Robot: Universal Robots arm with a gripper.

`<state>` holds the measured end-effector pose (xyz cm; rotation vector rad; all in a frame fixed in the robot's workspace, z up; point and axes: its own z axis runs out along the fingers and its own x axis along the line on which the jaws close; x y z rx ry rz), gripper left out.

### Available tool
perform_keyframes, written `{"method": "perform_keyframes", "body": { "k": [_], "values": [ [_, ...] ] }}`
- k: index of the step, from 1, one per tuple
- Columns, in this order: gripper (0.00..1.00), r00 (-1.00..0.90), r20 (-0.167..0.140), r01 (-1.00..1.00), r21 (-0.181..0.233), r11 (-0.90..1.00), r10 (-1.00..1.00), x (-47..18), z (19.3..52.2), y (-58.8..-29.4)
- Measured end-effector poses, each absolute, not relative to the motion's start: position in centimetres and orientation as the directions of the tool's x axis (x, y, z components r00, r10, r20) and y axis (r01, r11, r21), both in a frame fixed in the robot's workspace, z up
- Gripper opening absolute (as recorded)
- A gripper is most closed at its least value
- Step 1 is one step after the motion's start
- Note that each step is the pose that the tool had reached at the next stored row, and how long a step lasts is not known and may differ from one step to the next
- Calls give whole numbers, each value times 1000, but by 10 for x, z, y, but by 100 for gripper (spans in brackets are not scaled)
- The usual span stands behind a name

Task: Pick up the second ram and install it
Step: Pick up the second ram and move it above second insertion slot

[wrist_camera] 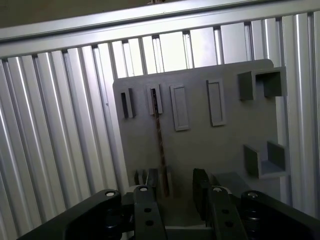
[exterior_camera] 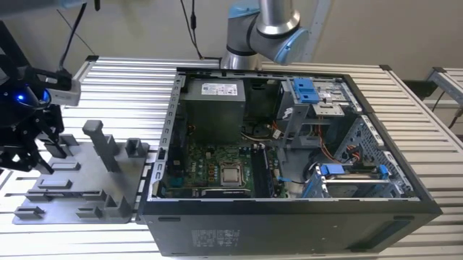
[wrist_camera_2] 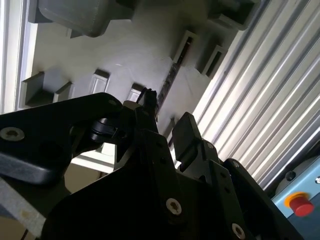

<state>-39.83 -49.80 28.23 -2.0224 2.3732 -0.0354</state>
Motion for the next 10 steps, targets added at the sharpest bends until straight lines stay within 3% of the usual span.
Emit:
{"method": "perform_keyframes", "body": {
  "k": [10],
  "values": [
    [42, -158, -3, -987, -32, 158, -987, -399, 273, -498]
  ]
}}
